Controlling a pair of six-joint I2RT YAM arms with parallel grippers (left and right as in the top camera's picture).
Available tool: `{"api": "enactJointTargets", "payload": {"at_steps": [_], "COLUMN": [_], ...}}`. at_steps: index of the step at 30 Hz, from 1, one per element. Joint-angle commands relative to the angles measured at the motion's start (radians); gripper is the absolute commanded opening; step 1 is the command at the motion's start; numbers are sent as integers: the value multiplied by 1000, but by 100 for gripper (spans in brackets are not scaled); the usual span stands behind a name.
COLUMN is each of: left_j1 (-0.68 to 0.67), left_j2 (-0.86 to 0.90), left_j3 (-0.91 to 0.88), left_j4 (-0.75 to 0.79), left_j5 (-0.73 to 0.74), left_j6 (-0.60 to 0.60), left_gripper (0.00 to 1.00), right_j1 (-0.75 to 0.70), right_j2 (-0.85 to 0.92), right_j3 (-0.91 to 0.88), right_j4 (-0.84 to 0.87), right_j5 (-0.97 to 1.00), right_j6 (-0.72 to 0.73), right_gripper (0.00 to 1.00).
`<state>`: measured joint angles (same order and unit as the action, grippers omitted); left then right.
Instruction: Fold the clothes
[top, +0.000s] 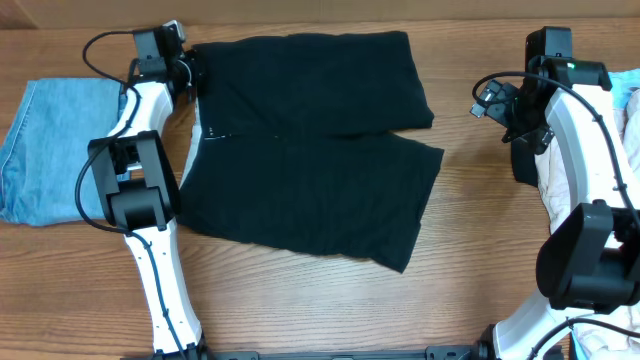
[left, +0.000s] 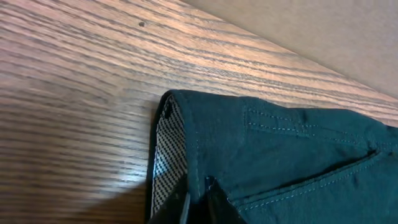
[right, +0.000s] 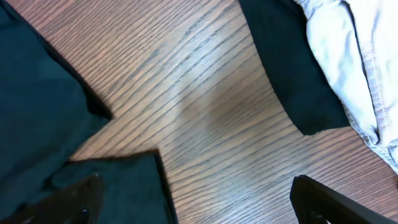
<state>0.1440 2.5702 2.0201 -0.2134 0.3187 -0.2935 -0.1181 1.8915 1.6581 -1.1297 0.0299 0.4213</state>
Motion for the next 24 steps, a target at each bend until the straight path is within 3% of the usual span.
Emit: {"api": "enactJointTargets", "payload": {"at_steps": [1, 2, 3, 6, 11, 16, 18, 21, 24], "left_j1": [-8, -9, -11, -28, -103, -105, -82, -65, -66], "left_j2": [-3, -31, -69, -206, -518, -618, -622, -631, -673], "left_j3": [12, 12, 12, 12, 12, 12, 12, 12, 12], "left_j4": [-3, -2, -5, -139, -631, -1072, -1149, -1233, -1307], "left_j5": [8, 28, 31, -9, -318, -313, -233, -156, -181], "left_j6": [-17, -17, -17, -18, -18, -63, 9, 56, 62], "left_gripper": [50, 80, 100, 100, 100, 100, 100, 100, 100], "right_j1": [-1, -1, -1, -1, -1, -1, -1, -1, -1], "right_j2": [-11, -11, -11, -11, -11, -11, -11, -11, -11], "right_j3": [17, 17, 17, 17, 17, 17, 17, 17, 17], "right_j4": [2, 2, 2, 2, 2, 29, 160, 177, 86], "right_j5": [6, 6, 6, 6, 6, 6, -27, -112, -422], "right_j6": [-3, -3, -3, -3, -3, -3, -3, -3, -4], "right_gripper": [100, 100, 100, 100, 100, 100, 100, 100, 100]}}
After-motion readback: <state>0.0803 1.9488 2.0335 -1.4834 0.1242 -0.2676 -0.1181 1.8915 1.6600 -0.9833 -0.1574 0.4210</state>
